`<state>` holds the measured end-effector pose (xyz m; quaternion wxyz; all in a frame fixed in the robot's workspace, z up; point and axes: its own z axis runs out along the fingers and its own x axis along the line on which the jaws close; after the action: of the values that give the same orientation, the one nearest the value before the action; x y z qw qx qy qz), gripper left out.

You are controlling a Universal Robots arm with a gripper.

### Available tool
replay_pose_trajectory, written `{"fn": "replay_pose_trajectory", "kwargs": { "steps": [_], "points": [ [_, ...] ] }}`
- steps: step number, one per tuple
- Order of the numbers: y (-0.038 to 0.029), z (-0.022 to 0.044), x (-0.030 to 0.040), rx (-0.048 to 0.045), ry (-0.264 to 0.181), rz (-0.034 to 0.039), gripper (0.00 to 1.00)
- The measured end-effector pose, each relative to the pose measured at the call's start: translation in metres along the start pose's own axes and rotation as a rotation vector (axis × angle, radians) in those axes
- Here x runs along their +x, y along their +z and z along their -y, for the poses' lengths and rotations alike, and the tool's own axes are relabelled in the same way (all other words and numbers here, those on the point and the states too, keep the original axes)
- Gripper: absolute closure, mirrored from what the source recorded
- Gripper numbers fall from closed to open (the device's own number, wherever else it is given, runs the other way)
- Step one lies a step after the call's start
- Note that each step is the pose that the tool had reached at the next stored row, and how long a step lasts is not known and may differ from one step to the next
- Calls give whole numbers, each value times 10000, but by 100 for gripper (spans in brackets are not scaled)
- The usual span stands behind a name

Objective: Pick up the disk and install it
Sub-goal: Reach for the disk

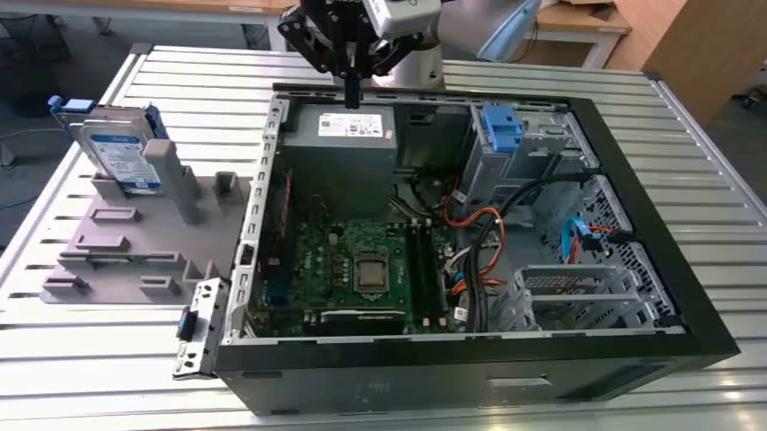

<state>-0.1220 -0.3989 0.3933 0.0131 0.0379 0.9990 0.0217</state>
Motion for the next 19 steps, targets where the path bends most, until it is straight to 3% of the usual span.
{"fn": "replay_pose_trajectory", "kwargs": {
  "steps": [19],
  "points": [
    [-1, 2, 27, -2, 0, 0, 89]
  ]
}}
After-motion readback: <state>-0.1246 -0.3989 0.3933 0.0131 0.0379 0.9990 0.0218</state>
